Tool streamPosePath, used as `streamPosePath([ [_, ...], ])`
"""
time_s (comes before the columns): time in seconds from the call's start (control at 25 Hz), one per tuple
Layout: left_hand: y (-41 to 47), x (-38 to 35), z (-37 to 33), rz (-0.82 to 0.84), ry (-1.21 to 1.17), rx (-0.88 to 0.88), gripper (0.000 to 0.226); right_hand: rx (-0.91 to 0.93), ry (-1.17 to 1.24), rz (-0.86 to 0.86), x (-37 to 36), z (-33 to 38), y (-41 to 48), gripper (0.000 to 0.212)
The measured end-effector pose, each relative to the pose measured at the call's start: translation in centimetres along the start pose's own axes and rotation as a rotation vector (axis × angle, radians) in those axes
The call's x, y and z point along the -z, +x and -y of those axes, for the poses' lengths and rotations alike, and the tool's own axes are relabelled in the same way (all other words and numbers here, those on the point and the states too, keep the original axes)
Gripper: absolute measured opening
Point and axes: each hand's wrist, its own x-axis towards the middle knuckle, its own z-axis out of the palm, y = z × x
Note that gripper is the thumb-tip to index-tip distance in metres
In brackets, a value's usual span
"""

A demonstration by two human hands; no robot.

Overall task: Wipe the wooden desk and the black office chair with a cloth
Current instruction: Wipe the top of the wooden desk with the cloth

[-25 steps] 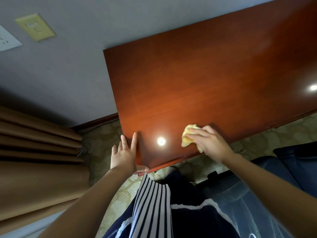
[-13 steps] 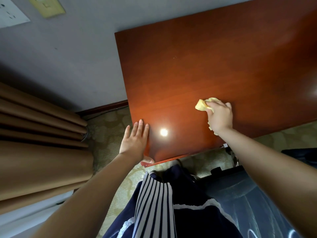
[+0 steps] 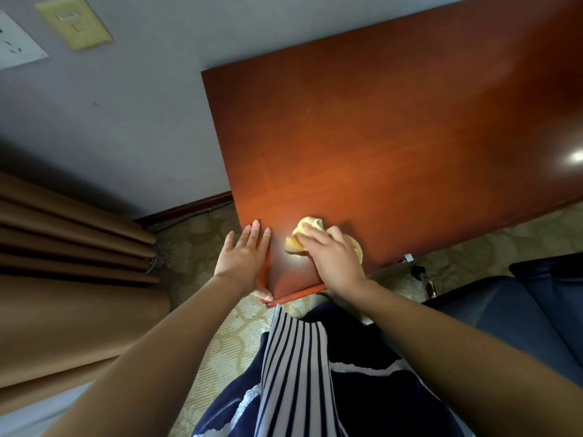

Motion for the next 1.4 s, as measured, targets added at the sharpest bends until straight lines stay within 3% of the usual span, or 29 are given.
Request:
streamPosePath([
  [0.12,-0.1,-0.1,0.2,-0.026,-0.006,-0.009,0.134,0.338,-0.024,-0.017,0.7,-1.6,-2.3,0.056],
  [0.2,-0.2,-0.3,0.3,-0.053,-0.021,-0.011,0.131,0.475,-0.052,0.114,1.5,-3.2,-2.9,0.070],
  [0.32,-0.5,-0.9,0.3,-0.091,-0.063,-0.005,0.126,0.536,-0.106,0.363,2.6,-5.0,-2.7,0.072],
  [0.52,-2.0,-2.2,1.3,-0.183,-0.141,0.044,0.109,0.642,-0.098,0.473,4.8,-6.2,1.6,0.063],
  [0.76,-4.5,-3.6,1.7,-0.293,-0.237,0.142,0.082,0.506,-0.105,0.342,3.6,-3.5,8.9,0.044],
  [0.96,-6.1,-4.3,2.0,-0.300,-0.278,0.153,0.070,-0.008,0.114,0.114,-0.1,1.9,12.0,0.051],
  [1.04,-6.5,-4.5,2.1,-0.292,-0.290,0.151,0.067,-0.039,0.071,0.058,-1.3,4.0,10.8,0.053],
  [1.28,-5.6,-3.8,1.4,-0.268,-0.257,0.246,0.068,0.469,0.063,0.157,-2.0,4.6,4.8,0.038],
  [1.4,-4.6,-3.1,0.9,-0.279,-0.184,0.208,0.067,0.638,0.052,0.145,-1.1,2.6,2.1,0.033],
])
